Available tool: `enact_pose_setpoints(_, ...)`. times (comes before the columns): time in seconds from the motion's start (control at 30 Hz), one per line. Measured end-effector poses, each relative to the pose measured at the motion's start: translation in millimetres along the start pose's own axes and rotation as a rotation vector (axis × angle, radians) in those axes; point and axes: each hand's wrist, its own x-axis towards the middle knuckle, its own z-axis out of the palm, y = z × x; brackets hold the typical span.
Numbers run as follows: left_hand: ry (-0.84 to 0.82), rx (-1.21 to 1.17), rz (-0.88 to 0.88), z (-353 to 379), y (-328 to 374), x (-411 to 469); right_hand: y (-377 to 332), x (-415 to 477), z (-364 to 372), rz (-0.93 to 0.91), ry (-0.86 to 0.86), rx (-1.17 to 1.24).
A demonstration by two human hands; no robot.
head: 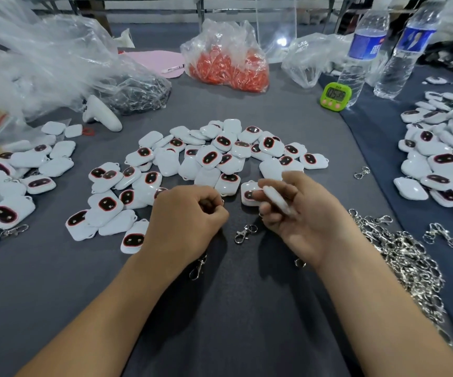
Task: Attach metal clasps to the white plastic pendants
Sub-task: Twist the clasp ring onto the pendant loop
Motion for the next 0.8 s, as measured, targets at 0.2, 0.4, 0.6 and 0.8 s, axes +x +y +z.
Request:
enact_pose_setpoints(0.2,-0.103,0.045,0.092,-2,-2,-3,6,1,0,-0.251,-0.096,-0.22)
enact_pose_setpoints(0.4,-0.168,0.088,0.147,-4,1,-3,20,6,-3,-0.589,0.077,-0.819)
enact_pose_setpoints(0.6,-0.185,0.102,0.186,-5,-2,-1,24,5,2,-0.691,0.068,-0.886)
enact_pose_setpoints(0.8,-0.184,0.118,0.247,0,-2,2,29,7,2,-0.698,0.124,-0.896)
